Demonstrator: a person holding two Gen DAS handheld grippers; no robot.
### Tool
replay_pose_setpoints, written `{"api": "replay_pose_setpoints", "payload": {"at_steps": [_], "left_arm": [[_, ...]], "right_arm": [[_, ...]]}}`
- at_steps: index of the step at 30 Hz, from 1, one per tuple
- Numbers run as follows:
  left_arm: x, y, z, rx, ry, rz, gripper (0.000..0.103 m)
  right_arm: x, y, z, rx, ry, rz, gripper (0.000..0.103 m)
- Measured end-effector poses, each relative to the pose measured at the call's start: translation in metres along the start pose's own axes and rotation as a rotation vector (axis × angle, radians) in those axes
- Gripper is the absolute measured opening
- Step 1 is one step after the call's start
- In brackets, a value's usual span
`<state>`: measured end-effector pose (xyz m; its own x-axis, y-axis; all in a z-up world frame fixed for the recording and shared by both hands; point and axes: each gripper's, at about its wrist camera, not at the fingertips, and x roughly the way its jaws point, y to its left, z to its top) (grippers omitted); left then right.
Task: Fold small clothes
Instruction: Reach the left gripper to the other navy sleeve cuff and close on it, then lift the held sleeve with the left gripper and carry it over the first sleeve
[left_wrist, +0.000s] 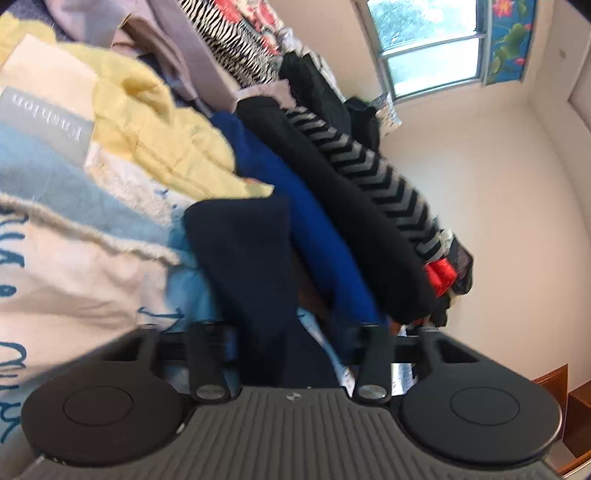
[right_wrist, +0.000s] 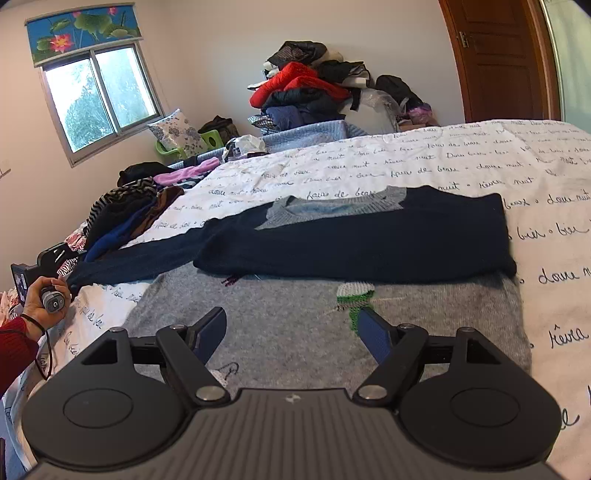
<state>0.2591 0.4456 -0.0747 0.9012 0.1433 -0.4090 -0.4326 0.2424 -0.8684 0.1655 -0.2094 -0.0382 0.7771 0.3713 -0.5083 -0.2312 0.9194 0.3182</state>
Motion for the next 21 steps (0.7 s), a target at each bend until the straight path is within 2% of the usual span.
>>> {"api": "replay_pose_setpoints", "payload": {"at_steps": [2, 7, 12, 21], "left_arm": [[0.0, 0.003, 0.0, -0.001, 0.009, 0.02, 0.01], [-0.007, -0.012, -0.009, 0.157, -0.021, 0.088, 0.008], [-0.023, -0.044, -0.027, 0.332, -0.08, 0.108, 0.007], [-0.057, -0.121, -0.097, 0.712, -0.151, 0.01, 0.007]], "right_arm": [[0.0, -0.002, -0.002, 0.008, 0.007, -0.005, 0.078], [0.0, -0.006, -0.008, 0.024, 0.015, -0.012, 0.078], [0.001, -0.009, -0.011, 0.039, 0.017, -0.012, 0.078], [-0.002, -0.021, -0.017, 0.08, 0.012, -0.01, 0.078]]}}
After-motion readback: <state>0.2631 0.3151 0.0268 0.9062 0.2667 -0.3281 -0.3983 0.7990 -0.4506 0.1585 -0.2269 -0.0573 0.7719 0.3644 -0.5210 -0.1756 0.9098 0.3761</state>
